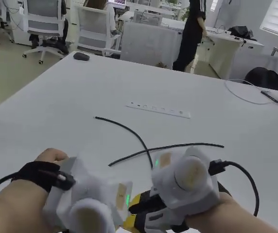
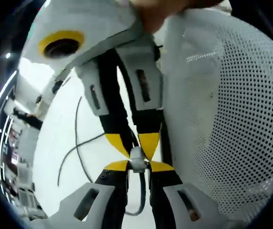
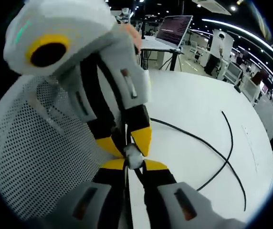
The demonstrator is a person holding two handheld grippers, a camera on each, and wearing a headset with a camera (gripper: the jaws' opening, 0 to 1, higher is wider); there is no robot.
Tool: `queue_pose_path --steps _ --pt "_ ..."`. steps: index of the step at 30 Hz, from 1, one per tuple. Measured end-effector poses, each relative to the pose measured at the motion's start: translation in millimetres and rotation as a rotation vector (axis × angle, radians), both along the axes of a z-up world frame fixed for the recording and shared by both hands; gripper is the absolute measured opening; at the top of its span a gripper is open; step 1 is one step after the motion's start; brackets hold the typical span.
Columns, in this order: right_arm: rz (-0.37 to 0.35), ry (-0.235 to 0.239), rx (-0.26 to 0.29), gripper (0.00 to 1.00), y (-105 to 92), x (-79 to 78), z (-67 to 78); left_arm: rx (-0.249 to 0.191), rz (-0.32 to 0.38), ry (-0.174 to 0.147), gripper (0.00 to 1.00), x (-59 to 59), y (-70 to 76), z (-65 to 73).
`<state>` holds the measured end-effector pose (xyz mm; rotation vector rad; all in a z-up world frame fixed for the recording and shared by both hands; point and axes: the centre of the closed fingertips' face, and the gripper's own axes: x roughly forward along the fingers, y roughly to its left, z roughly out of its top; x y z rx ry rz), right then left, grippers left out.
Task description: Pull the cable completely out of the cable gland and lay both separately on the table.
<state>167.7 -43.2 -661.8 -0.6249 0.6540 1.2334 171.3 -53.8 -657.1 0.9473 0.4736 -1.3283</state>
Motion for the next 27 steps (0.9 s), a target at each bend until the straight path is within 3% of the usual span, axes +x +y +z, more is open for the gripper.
queue_pose_path --steps 7,8,9,11,12,14,15,16,18,19,20,23,26,27 --pt "0.154 -0.129 -0.097 0.11 3.7 -5.4 -5.9 -0.061 0.109 0.239 0.15 -5.0 4.1 -8.7" --pt "0.196 -0.174 -0.117 0.11 4.7 -4.8 -5.6 -0.071 0.136 0.281 0.15 -6.6 4.0 -9.5" --pt "0.235 -0.236 -0.165 0.11 2.3 -3.3 -6.6 -0.103 0.189 0.351 0.15 -7.1 2.3 -6.9" --pt "0.247 -0.254 -0.161 0.11 5.5 -5.5 -4.6 -0.124 0.216 0.399 0.15 -4.5 4.6 -6.2" --pt "0.257 -0.276 -0.162 0.11 6.1 -3.5 -3.2 -0.142 0.216 0.400 0.15 -2.9 5.1 -4.6" --pt "0.253 -0.266 -0.148 0.12 6.5 -1.8 -2.7 -0.161 0.248 0.439 0.15 -2.7 6.6 -3.6" --pt "0.210 -0.226 -0.120 0.12 7.5 -1.8 -3.1 -0.151 0.233 0.418 0.15 -2.9 6.7 -4.5" --pt "0.150 -0.172 -0.110 0.13 4.6 -0.5 -5.3 -0.139 0.197 0.359 0.15 -1.7 4.9 -4.7" --pt "0.125 -0.134 -0.111 0.14 1.5 0.1 -7.5 -0.113 0.153 0.303 0.16 -4.0 2.0 -6.0" --pt "0.113 -0.122 -0.107 0.14 0.5 0.5 -7.5 -0.095 0.128 0.258 0.16 -3.1 1.2 -6.3" --pt "0.112 -0.125 -0.108 0.15 -1.3 2.3 -7.5 -0.066 0.095 0.190 0.16 -0.8 0.7 -7.2" --pt "0.077 -0.071 -0.089 0.16 -3.1 1.4 -8.7 -0.025 0.022 0.107 0.16 -2.0 -0.9 -8.6" --pt "0.037 -0.046 -0.071 0.14 -4.8 4.7 -5.9 -0.003 -0.053 -0.010 0.16 -1.6 -4.9 -4.0" --pt "0.019 -0.031 -0.056 0.13 -4.6 4.8 -4.8 0.002 -0.068 -0.036 0.16 -2.1 -6.5 -2.8"
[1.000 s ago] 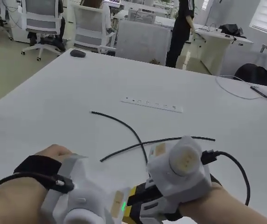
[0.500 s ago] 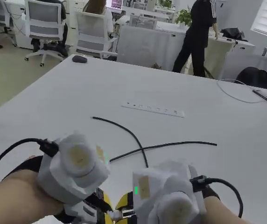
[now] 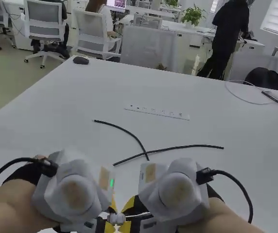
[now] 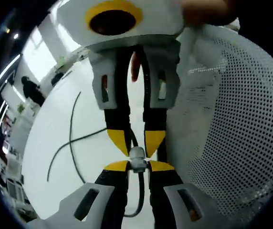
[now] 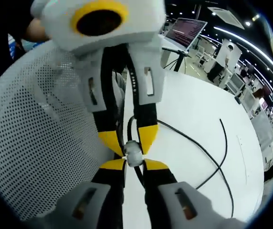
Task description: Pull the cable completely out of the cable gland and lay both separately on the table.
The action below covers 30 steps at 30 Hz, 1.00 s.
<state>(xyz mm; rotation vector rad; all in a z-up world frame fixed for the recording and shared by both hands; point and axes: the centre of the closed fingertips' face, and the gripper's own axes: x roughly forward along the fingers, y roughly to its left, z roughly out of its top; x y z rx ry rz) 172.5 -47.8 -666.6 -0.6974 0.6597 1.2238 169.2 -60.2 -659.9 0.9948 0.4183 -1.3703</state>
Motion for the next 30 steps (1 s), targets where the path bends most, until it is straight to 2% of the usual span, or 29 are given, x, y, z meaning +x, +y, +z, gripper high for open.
queue_pose_path --steps 1,2,3,5,6,8,9,10,11,13,16,17,18,19,20,23,24,25,26,27,29,30 --pt "-0.019 0.015 0.013 0.13 -0.1 0.1 0.4 0.009 -0.021 -0.039 0.16 0.8 -1.2 1.6" --pt "-0.010 0.009 0.009 0.13 -1.7 0.7 0.9 0.035 -0.049 -0.085 0.16 1.1 -1.2 1.5" --pt "-0.010 0.006 0.010 0.13 -1.7 0.5 1.0 0.044 -0.051 -0.099 0.16 1.4 -1.2 1.1" --pt "-0.018 -0.008 0.008 0.13 -1.5 1.5 2.0 0.045 -0.039 -0.102 0.16 2.6 -1.5 1.2" --pt "0.022 -0.058 -0.012 0.13 -1.0 3.3 3.3 0.032 -0.017 -0.082 0.16 4.8 -0.5 2.3" --pt "0.058 -0.130 -0.028 0.12 1.2 5.9 6.4 -0.016 0.052 -0.012 0.16 9.0 1.7 4.1" --pt "0.113 -0.188 -0.053 0.12 3.3 6.0 8.0 -0.053 0.078 0.055 0.16 9.0 2.6 7.4" --pt "0.175 -0.245 -0.076 0.12 5.1 5.4 9.0 -0.090 0.140 0.148 0.16 6.8 3.6 9.4" --pt "0.190 -0.264 -0.089 0.12 6.0 4.0 8.6 -0.137 0.196 0.246 0.16 6.5 5.3 10.8" --pt "0.143 -0.209 -0.057 0.12 7.5 1.6 7.3 -0.164 0.206 0.304 0.16 6.1 8.6 8.5" --pt "0.105 -0.205 -0.034 0.13 7.2 9.8 10.2 -0.163 0.207 0.262 0.16 11.2 9.2 10.9" --pt "0.091 -0.196 -0.041 0.14 5.2 11.2 9.1 -0.166 0.209 0.258 0.16 11.4 8.3 11.4" --pt "0.080 -0.189 -0.065 0.15 0.6 11.8 5.1 -0.165 0.209 0.232 0.16 14.5 8.6 12.8" --pt "0.076 -0.188 -0.078 0.16 -1.8 12.1 3.6 -0.164 0.208 0.222 0.16 15.4 8.6 13.3" --pt "0.080 -0.201 -0.087 0.17 -3.5 12.6 1.6 -0.160 0.196 0.208 0.16 14.8 8.0 14.0" --pt "0.076 -0.199 -0.096 0.10 -5.7 12.6 2.1 -0.141 0.170 0.197 0.16 9.3 5.9 10.8" --pt "0.064 -0.193 -0.097 0.06 -6.8 13.9 2.5 -0.126 0.152 0.189 0.16 6.8 5.9 8.3" --pt "0.049 -0.173 -0.103 0.06 -8.1 13.4 0.5 -0.109 0.152 0.167 0.16 8.3 7.9 6.8" --pt "0.043 -0.174 -0.132 0.06 -13.2 15.0 -3.5 -0.069 0.156 0.135 0.16 12.1 14.0 3.3" --pt "0.039 -0.178 -0.161 0.05 -18.5 16.4 -6.0 -0.055 0.167 0.130 0.16 13.9 16.3 0.5" --pt "0.020 -0.173 -0.182 0.05 -24.7 18.2 -9.0 -0.017 0.176 0.108 0.16 17.1 22.9 -3.7" --pt "-0.049 -0.126 -0.190 0.05 -35.1 20.4 -12.9 0.023 0.191 0.078 0.16 22.4 30.1 -7.6"
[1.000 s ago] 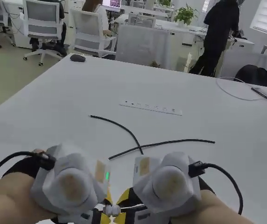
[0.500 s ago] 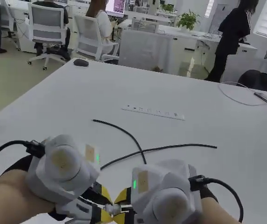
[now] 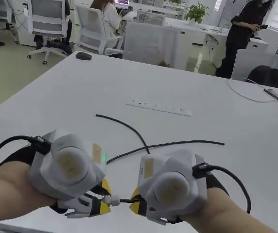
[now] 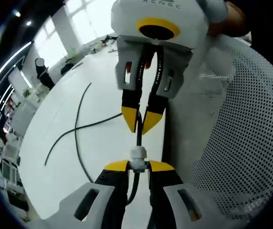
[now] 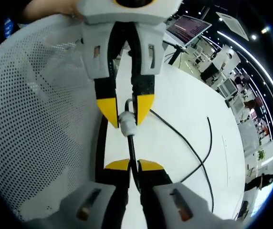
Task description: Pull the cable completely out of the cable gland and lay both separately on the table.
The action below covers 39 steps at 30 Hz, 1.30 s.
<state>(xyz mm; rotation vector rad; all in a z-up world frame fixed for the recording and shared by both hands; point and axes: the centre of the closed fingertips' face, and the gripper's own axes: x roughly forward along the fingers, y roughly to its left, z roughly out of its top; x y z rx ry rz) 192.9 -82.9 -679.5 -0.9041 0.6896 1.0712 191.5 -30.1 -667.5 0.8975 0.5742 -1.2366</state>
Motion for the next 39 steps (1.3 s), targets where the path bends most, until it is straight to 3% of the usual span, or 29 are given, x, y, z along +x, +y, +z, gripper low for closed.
queue_pose_path --steps 3,5,8,12,16,18,19,22,24,26,27,29,30,34,35,36,39 --pt "-0.093 0.031 -0.036 0.06 -19.7 6.1 -6.6 0.037 0.016 -0.019 0.16 5.1 6.3 -3.8" --pt "-0.134 0.029 -0.088 0.06 -34.7 10.3 -11.1 0.034 0.024 -0.019 0.16 6.1 6.8 -2.7" --pt "-0.163 0.042 -0.108 0.06 -44.4 13.2 -16.2 0.035 0.023 -0.025 0.16 6.6 6.3 -2.5" --pt "-0.232 0.044 -0.220 0.07 -71.5 16.8 -22.7 0.042 0.022 -0.024 0.16 5.7 7.2 -3.4" --pt "-0.293 0.072 -0.174 0.09 -75.8 18.6 -21.9 0.050 0.040 -0.022 0.16 8.6 8.8 -3.4" --pt "-0.278 0.067 -0.198 0.15 -75.9 15.4 -23.2 0.061 0.031 -0.028 0.16 8.4 8.3 -4.1" --pt "-0.259 0.070 -0.193 0.18 -72.1 13.1 -23.5 0.068 0.023 -0.031 0.16 7.1 7.4 -4.9" --pt "-0.199 0.104 -0.088 0.28 -44.4 2.9 -19.7 0.071 -0.002 -0.029 0.16 2.7 3.9 -6.5" --pt "-0.167 0.113 -0.024 0.27 -23.7 -1.3 -8.4 0.076 -0.015 -0.031 0.16 2.2 3.8 -6.8" --pt "-0.086 0.116 0.042 0.26 2.2 -5.9 8.6 0.074 -0.013 -0.040 0.16 5.9 5.3 -4.3" --pt "-0.069 0.139 0.066 0.25 12.2 -9.2 14.4 0.066 -0.005 -0.039 0.16 7.9 5.8 -3.2" --pt "-0.047 0.181 0.077 0.22 22.6 -14.4 16.2 0.048 0.004 -0.034 0.16 9.3 5.2 -1.0" --pt "-0.048 0.167 0.085 0.23 27.9 -10.1 15.2 0.045 0.003 -0.037 0.16 8.7 4.2 -0.8" --pt "-0.045 0.163 0.102 0.18 30.6 -7.4 0.8 0.063 -0.020 -0.048 0.16 4.7 2.6 -4.3" --pt "-0.075 0.200 0.154 0.12 32.4 -10.7 0.8 0.066 -0.021 -0.048 0.16 4.4 2.8 -5.0" --pt "-0.074 0.184 0.137 0.05 25.5 -8.0 3.6 0.068 -0.024 -0.043 0.16 3.2 2.9 -5.7" --pt "-0.084 0.170 0.158 0.06 23.2 -4.8 5.4 0.048 -0.015 -0.049 0.16 4.4 -0.5 -1.8"
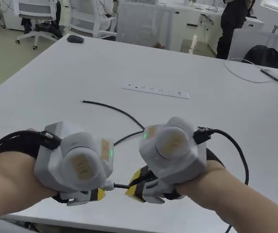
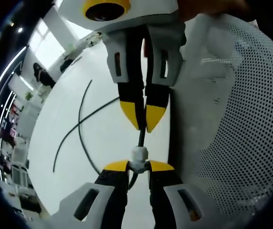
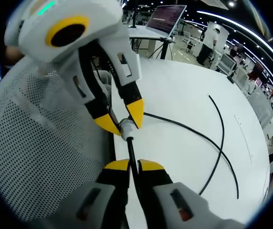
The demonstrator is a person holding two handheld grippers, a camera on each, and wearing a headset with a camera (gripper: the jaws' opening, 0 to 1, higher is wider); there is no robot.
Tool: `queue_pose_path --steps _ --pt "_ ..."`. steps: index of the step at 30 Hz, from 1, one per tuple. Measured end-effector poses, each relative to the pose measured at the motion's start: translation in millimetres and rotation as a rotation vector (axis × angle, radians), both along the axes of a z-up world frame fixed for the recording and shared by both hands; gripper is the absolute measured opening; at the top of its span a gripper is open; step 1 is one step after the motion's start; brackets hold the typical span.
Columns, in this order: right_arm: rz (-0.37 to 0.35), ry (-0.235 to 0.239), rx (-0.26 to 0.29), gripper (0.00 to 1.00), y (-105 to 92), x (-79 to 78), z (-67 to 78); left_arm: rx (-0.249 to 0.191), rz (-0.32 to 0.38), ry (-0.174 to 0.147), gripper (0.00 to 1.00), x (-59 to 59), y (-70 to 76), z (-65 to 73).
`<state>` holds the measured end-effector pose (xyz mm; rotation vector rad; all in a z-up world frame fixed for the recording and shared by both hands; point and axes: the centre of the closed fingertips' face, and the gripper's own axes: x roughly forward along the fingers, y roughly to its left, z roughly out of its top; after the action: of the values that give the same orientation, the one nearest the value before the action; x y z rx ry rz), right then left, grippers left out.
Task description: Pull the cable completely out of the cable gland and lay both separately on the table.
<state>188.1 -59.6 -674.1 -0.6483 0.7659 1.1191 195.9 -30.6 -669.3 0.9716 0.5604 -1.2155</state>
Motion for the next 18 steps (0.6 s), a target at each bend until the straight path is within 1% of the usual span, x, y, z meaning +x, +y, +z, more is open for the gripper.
queue_pose_path --steps 1,3,4,5,7,9,10,12,13,14,15,16,17,18 --pt "-0.004 -0.005 0.003 0.05 0.2 0.8 -0.9 -0.004 0.005 0.001 0.16 0.9 0.0 0.4" --pt "-0.018 -0.014 -0.012 0.05 -1.8 1.8 -1.6 0.011 0.019 -0.003 0.16 3.7 4.0 -1.6" --pt "-0.017 -0.021 -0.017 0.05 -2.5 2.0 -1.4 0.017 0.030 0.004 0.16 3.8 6.3 -3.7" --pt "-0.017 -0.023 -0.017 0.05 -2.4 1.6 -1.4 0.018 0.035 0.004 0.16 4.3 7.4 -4.2" --pt "-0.034 -0.030 -0.028 0.05 -5.4 3.4 -1.9 0.031 0.047 -0.004 0.16 6.9 10.8 -4.9" --pt "-0.061 -0.032 -0.064 0.05 -15.0 7.0 -6.4 0.027 0.064 0.005 0.16 8.6 12.2 -5.1" --pt "-0.094 -0.020 -0.078 0.06 -22.1 8.6 -8.4 0.024 0.069 0.009 0.16 8.6 11.8 -4.7" --pt "-0.131 -0.013 -0.093 0.06 -30.9 10.9 -10.8 0.034 0.076 0.004 0.16 8.9 13.1 -5.2" --pt "-0.157 -0.016 -0.128 0.06 -40.4 13.2 -13.0 0.038 0.081 -0.007 0.16 10.4 13.9 -4.3" --pt "-0.177 -0.020 -0.150 0.06 -46.2 14.8 -14.4 0.036 0.082 -0.016 0.16 11.6 13.7 -3.2" --pt "-0.200 -0.030 -0.185 0.06 -54.4 17.3 -16.0 0.026 0.088 -0.006 0.16 11.2 12.9 -2.8" --pt "-0.219 -0.043 -0.209 0.06 -60.3 20.1 -15.8 0.025 0.092 0.001 0.16 10.7 12.9 -3.5" --pt "-0.245 -0.070 -0.251 0.06 -70.6 25.2 -15.5 0.033 0.093 0.001 0.16 10.6 14.1 -4.8" --pt "-0.254 -0.077 -0.277 0.07 -76.6 27.2 -15.9 0.040 0.091 -0.002 0.16 10.9 14.9 -5.3"
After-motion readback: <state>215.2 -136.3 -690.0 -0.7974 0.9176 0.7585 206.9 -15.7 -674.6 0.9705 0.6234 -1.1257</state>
